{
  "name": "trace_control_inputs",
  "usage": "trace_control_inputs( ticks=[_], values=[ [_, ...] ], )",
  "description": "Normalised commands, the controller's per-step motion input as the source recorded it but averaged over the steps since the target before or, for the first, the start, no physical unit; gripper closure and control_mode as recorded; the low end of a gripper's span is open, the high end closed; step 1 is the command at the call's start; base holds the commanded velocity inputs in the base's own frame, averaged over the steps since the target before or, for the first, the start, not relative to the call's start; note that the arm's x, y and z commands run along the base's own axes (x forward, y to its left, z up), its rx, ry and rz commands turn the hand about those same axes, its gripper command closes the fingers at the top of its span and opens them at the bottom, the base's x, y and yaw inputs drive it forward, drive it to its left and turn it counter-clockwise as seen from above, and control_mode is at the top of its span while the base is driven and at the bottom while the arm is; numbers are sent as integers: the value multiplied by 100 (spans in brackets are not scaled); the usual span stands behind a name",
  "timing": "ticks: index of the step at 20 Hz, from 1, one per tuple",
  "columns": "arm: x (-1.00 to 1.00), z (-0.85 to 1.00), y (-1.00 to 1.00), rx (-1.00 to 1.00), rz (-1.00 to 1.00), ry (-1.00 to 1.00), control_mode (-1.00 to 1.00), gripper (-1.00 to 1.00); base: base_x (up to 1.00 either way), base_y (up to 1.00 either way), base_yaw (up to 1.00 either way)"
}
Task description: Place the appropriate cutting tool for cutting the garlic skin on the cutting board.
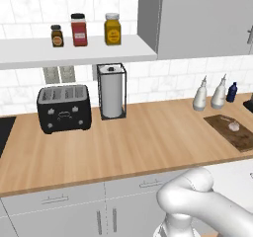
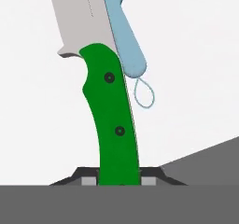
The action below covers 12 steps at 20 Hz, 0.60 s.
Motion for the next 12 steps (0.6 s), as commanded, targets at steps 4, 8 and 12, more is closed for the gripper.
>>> trace_control_inputs(
  ticks=[4, 8, 12],
  values=[
    [-82, 55, 0, 0, 0, 1, -100, 100, 0, 0, 0],
    [-47, 79, 14, 0, 1, 2, -100, 100, 0, 0, 0],
    [13, 53, 28, 0, 1, 0, -100, 100, 0, 0, 0]
  ],
)
